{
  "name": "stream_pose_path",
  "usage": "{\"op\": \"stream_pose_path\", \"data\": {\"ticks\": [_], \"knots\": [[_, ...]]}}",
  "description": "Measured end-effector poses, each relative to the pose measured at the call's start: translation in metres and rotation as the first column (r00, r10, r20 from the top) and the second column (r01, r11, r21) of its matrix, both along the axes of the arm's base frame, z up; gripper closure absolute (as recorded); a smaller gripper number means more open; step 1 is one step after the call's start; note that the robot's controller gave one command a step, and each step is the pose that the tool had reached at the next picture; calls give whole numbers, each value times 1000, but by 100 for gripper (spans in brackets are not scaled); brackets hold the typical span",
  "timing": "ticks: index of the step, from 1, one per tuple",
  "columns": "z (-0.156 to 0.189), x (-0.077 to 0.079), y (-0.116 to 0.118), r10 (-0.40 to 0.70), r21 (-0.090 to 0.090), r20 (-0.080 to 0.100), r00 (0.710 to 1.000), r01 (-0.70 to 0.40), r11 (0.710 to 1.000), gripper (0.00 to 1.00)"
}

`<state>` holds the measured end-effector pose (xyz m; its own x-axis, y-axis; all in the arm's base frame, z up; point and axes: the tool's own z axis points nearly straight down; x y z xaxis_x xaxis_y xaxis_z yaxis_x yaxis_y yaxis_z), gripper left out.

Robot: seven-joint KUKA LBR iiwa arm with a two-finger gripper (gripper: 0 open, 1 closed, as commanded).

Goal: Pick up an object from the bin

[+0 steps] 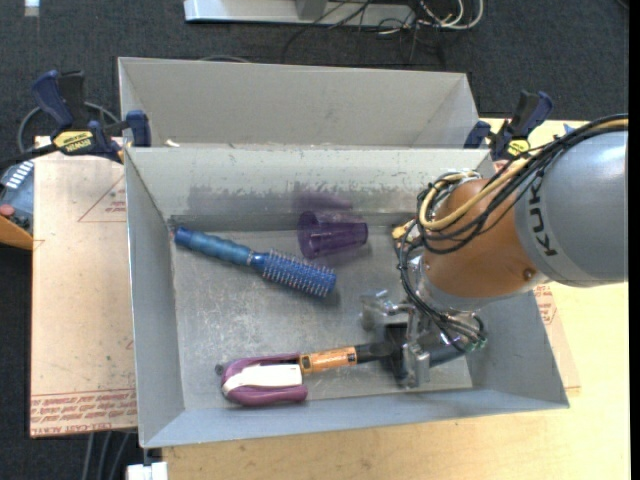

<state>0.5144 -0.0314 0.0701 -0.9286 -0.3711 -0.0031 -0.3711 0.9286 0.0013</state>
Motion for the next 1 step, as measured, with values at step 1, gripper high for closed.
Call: {"op": "stream_pose_path", "data": {"ticks": [1], "knots": [[0,-17,-14,-284,3,5,959,284,959,0]]}}
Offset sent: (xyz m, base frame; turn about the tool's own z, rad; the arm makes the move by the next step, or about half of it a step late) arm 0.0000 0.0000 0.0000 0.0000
